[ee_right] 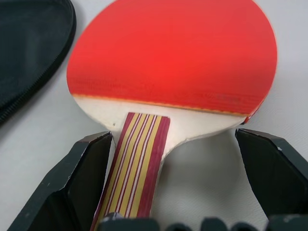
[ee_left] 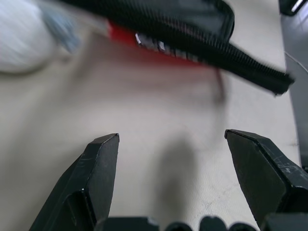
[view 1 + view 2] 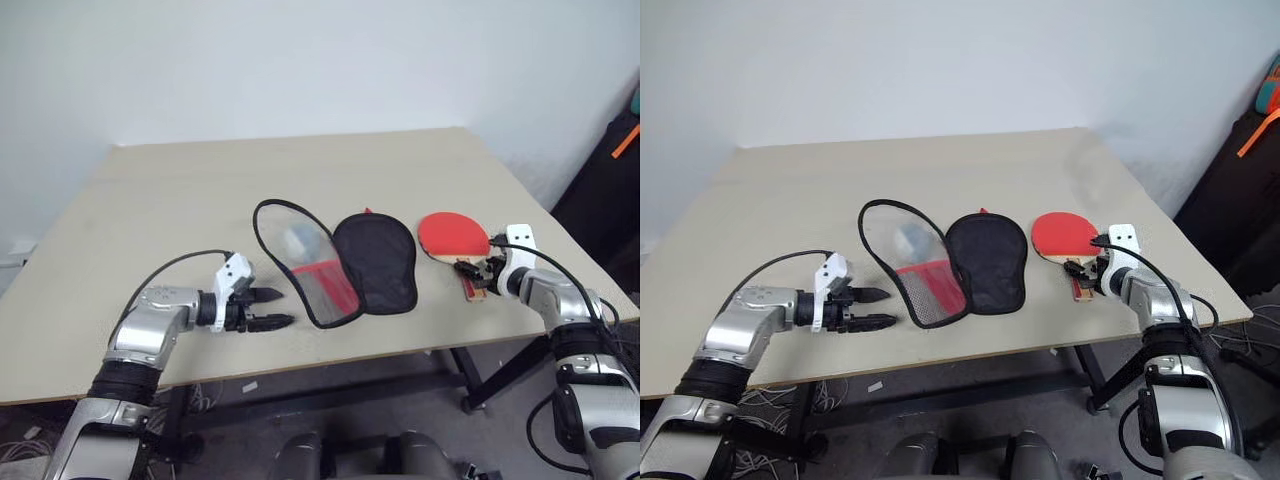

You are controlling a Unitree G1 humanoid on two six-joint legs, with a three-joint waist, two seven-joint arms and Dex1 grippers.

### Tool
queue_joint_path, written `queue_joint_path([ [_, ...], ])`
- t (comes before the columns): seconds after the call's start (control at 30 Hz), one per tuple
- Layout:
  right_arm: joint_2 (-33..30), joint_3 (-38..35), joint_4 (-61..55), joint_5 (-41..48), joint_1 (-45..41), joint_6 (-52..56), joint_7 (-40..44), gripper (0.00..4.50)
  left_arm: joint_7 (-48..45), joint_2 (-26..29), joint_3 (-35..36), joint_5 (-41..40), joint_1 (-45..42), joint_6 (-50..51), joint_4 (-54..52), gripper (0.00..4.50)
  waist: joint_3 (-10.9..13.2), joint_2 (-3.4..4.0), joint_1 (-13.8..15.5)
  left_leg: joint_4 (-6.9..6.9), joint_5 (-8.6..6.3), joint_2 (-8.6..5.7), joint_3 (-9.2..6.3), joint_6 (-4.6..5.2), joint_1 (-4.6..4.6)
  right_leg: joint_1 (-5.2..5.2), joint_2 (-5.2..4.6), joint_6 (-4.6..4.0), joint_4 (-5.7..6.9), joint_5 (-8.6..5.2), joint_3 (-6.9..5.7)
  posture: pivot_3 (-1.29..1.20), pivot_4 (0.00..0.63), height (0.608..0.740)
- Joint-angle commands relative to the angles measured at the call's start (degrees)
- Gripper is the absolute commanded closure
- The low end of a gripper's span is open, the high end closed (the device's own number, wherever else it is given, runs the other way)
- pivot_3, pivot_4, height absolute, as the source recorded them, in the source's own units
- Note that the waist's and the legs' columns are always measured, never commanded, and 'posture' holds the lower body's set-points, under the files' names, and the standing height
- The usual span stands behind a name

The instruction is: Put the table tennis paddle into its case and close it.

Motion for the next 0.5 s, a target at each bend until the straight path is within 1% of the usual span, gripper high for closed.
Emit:
queue_joint_path([
  [0.03,-0.6,0.5,0.3,-1.4,-1.6,0.8,0.0,0.03,0.3,0.0,0.8,-0.1,-0.8,-1.2,0.0,0.77,0.0,0.01,0.1,0.00,0.00,0.00,-0.02,0.00,0.01,0.01,-0.01,0.00,0.01,0.00,-0.01,0.00,0.000,0.740],
  [0.27,0.5,3.0,-5.4,-1.9,-1.5,6.1,1.7,0.03,0.6,-0.7,0.8,0.5,-1.3,-2.7,3.0,0.77,0.0,0.00,0.0,-0.02,0.00,0.01,-0.04,0.00,-0.01,-0.03,-0.02,-0.01,0.00,0.00,0.00,0.00,0.000,0.740],
  [0.37,1.1,3.4,-5.4,-2.5,-2.4,7.3,1.3,0.63,0.8,-1.2,0.5,0.6,-1.5,-3.0,3.3,0.77,0.0,0.01,0.0,-0.04,0.00,0.04,-0.03,0.00,0.00,-0.03,0.01,-0.01,0.01,0.00,-0.01,0.00,0.000,0.740],
  [0.5,1.6,3.9,-5.3,-3.2,-3.0,8.3,1.2,1.96,0.8,-1.7,0.3,0.9,-2.1,-3.6,4.2,0.77,-0.1,-0.08,-0.1,-0.02,0.00,0.10,-0.03,-0.01,0.07,-0.01,0.04,-0.06,0.01,0.03,-0.03,0.00,0.000,0.740],
])
